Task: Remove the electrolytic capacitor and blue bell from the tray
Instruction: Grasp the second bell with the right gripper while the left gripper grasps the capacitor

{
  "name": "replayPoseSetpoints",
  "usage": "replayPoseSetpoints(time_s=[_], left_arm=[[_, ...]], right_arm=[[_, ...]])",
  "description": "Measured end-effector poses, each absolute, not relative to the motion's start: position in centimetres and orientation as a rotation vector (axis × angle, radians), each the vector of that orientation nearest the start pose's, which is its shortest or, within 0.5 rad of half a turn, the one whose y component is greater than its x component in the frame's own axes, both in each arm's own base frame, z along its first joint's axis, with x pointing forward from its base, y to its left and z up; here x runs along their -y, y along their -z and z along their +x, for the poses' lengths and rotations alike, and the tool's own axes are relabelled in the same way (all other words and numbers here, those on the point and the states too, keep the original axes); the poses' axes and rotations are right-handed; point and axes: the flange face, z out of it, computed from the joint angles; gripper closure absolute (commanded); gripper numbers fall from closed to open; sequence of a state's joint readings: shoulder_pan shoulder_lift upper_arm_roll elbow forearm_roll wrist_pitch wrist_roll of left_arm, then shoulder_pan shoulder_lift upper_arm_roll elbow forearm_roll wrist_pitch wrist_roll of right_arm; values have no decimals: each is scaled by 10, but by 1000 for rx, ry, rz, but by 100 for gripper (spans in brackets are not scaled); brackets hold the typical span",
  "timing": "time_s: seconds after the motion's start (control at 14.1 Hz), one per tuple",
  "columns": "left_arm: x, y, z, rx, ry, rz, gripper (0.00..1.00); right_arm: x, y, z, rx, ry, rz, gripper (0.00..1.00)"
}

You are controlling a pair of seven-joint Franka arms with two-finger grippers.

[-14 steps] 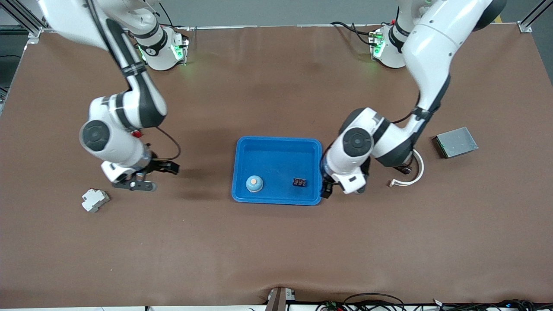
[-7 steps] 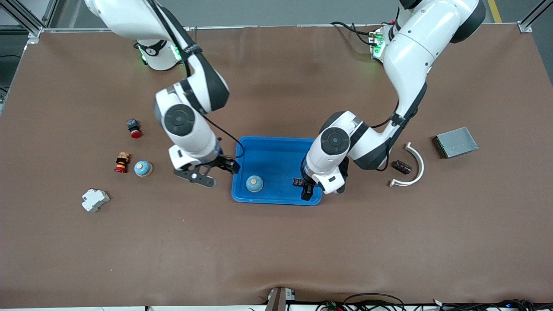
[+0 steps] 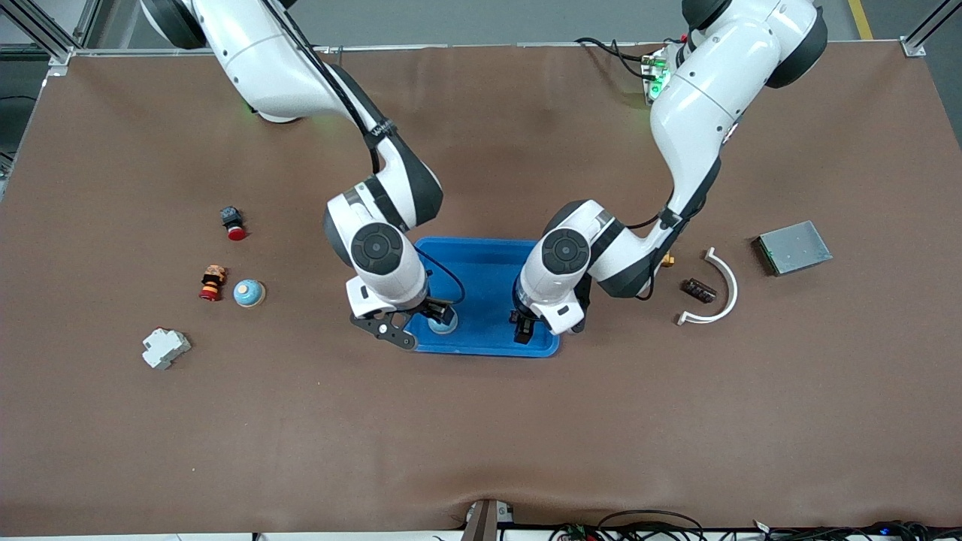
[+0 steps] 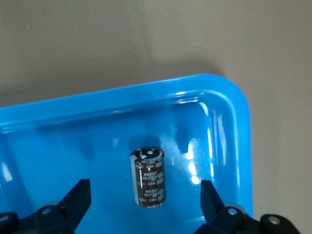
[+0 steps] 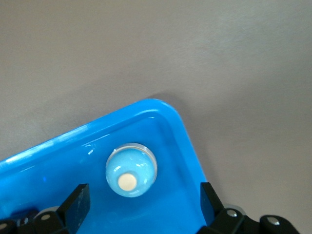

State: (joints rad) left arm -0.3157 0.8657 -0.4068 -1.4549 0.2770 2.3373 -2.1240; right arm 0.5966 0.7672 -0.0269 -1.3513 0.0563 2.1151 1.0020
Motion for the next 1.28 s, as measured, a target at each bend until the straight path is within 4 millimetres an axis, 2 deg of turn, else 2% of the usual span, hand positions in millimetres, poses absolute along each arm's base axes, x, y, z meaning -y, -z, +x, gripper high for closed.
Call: replayPoseSetpoints(time_s=[0.21,0.28,0.43,0.5,0.57,0.85,0.92,1.06,1.14,1.21,1.28], left_arm=[[437,-193,581,2043,-135,-2500,15],[438,-189,579,2040,-140,-2495,25],[436,-181,578,2036,-146,-2484,63],[435,-177,578,2036,-146,-2478,94],[434,-174,579,2036,-147,-2474,100],[436,-183,584,2040,-124,-2497,100],[436,-188,587,2038,-103,-2512,100],[432,-214,599,2039,-36,-2548,100],[427,-232,606,2031,-5,-2574,100],[417,-252,615,2013,24,-2598,100],[404,-274,625,1996,52,-2615,100]], right_arm=[[-415,-251,621,-709,-22,-3035,0],[-416,-245,622,-709,-14,-3031,0],[-417,-231,624,-706,2,-3024,0],[-419,-224,623,-703,5,-3024,0],[-420,-215,622,-700,5,-3027,0],[-430,-194,614,-684,4,-3038,0],[-433,-191,612,-684,8,-3039,0],[-436,-187,609,-681,20,-3051,0],[-436,-187,608,-681,21,-3052,31],[-436,-187,609,-682,23,-3052,69],[-435,-187,609,-685,26,-3052,100]])
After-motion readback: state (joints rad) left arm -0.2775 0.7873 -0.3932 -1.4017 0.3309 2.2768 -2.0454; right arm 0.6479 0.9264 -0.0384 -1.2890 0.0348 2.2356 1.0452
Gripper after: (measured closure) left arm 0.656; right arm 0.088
